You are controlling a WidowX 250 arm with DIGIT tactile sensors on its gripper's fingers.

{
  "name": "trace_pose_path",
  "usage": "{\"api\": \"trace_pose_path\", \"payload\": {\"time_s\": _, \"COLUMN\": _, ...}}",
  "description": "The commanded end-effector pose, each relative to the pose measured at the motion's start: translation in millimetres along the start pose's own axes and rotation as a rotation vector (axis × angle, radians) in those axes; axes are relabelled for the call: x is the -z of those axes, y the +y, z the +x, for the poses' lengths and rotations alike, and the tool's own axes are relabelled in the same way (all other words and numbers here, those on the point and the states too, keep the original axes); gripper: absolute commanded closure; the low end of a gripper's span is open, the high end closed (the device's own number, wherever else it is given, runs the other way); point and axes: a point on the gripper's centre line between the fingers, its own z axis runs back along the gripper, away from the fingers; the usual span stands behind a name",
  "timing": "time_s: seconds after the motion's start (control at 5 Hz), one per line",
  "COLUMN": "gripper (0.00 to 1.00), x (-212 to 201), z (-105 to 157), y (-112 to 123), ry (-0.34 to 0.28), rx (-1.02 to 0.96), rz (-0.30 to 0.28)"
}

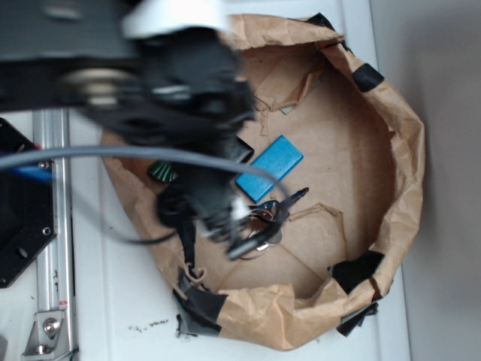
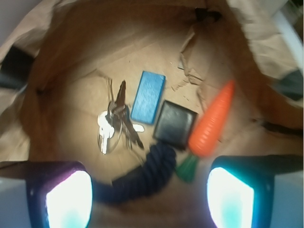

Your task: Grab the blue block.

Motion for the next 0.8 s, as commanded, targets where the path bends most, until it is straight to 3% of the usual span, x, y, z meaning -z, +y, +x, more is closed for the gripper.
{"api": "trace_pose_path", "payload": {"time_s": 0.0, "gripper": 0.0, "x": 59, "z": 37, "y": 0, "ry": -0.003, "rx": -0.061, "rz": 0.108}}
{"api": "trace_pose_path", "payload": {"time_s": 0.2, "gripper": 0.0, "x": 95, "z": 45, "y": -14, "ry": -0.016, "rx": -0.021, "rz": 0.142}}
{"api": "trace_pose_path", "payload": {"time_s": 0.4, "gripper": 0.0, "x": 114, "z": 56, "y": -19, "ry": -0.03, "rx": 0.002, "rz": 0.107}}
{"api": "trace_pose_path", "payload": {"time_s": 0.6, "gripper": 0.0, "x": 139, "z": 60, "y": -22, "ry": 0.052, "rx": 0.035, "rz": 0.13}}
